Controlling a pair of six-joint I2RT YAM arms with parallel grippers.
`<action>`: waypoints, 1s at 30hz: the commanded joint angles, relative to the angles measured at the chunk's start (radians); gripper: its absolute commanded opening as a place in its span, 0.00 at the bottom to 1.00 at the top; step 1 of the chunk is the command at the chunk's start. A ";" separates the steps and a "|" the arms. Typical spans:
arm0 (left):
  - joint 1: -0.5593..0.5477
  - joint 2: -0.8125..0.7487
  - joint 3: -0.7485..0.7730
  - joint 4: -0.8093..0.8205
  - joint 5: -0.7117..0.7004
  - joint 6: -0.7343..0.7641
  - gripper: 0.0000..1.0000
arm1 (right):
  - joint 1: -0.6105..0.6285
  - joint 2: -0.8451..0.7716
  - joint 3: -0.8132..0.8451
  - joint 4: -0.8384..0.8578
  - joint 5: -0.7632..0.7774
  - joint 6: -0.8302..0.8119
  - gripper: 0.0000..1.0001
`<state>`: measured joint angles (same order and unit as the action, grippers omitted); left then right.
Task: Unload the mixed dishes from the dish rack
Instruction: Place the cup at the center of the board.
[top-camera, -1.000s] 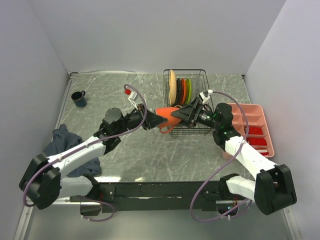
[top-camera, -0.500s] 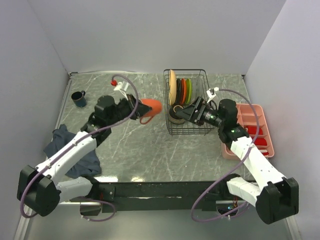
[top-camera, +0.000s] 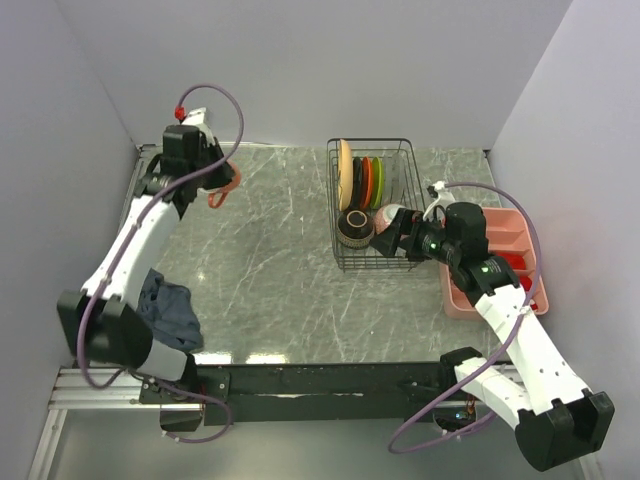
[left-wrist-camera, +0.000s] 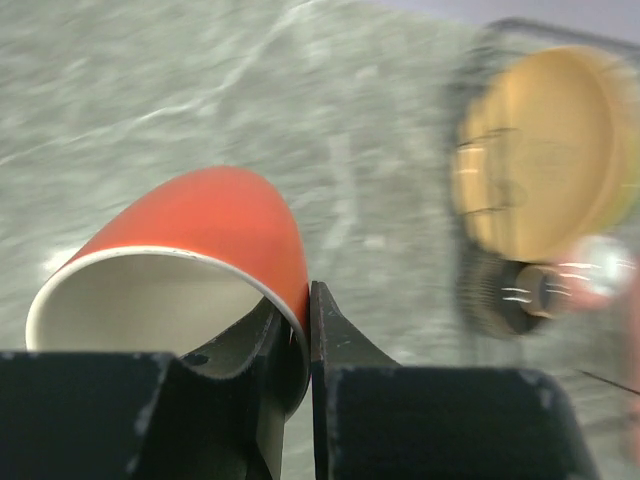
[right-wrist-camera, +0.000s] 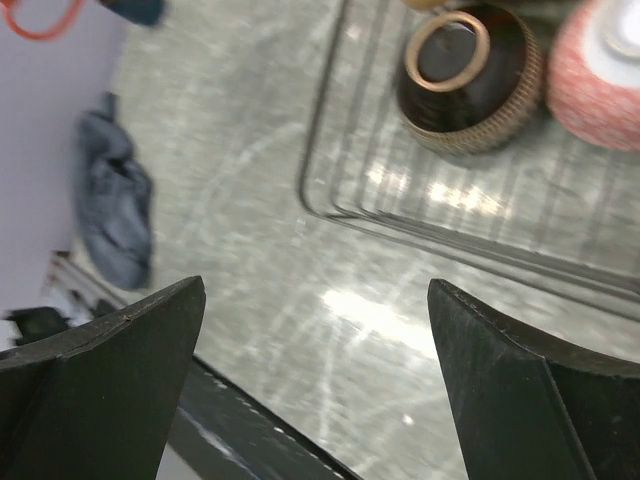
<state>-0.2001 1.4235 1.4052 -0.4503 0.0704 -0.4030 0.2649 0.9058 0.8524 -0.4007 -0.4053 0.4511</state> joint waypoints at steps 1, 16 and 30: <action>0.060 0.104 0.156 -0.122 -0.122 0.118 0.01 | 0.000 -0.005 0.065 -0.084 0.063 -0.098 1.00; 0.226 0.584 0.509 -0.261 -0.178 0.248 0.01 | -0.001 0.070 0.094 -0.125 0.098 -0.117 1.00; 0.283 0.788 0.656 -0.278 -0.113 0.294 0.01 | -0.001 0.163 0.132 -0.130 0.106 -0.112 1.00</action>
<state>0.0784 2.2185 1.9846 -0.7563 -0.0669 -0.1497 0.2649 1.0500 0.9314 -0.5430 -0.3073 0.3496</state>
